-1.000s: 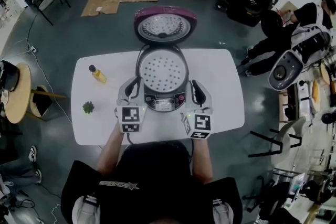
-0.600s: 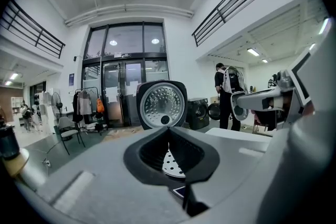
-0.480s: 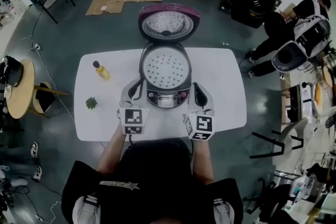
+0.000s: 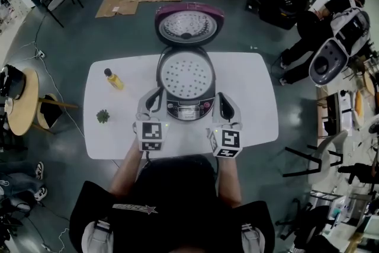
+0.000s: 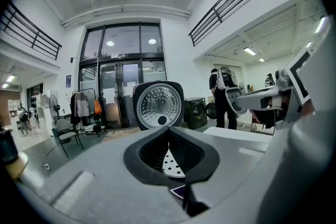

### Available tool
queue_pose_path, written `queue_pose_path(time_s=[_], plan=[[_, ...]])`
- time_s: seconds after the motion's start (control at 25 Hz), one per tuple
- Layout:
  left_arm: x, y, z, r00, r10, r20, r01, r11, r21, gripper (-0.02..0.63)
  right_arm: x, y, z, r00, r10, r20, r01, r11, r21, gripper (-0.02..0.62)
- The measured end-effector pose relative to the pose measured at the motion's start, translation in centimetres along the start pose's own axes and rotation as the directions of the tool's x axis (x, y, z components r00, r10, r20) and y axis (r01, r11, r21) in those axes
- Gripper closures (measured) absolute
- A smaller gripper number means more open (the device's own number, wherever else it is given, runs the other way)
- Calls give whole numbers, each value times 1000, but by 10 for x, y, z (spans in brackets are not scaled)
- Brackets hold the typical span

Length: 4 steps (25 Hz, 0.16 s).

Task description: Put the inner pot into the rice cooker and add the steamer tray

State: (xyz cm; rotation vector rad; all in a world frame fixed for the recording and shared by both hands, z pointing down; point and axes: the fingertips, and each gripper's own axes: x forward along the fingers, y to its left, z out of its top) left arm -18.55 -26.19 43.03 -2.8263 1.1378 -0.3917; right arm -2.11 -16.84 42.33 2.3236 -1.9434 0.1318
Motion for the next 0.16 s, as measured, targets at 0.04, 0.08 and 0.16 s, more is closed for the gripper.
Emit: queue_pose_path(time_s=[0.04, 0.08, 0.16], plan=[[0, -1, -1, 1000, -1, -2, 1, 1000, -1, 597, 0, 0, 0, 1000, -1, 0, 1, 1000, 0, 588], [1, -1, -1, 1000, -1, -4, 1, 1000, -2, 597, 0, 0, -1, 1000, -1, 0, 1, 1000, 0, 588], [2, -2, -3, 1000, -3, -7, 3, 1000, -6, 597, 0, -1, -2, 1000, 0, -1, 0, 1000, 1, 588]])
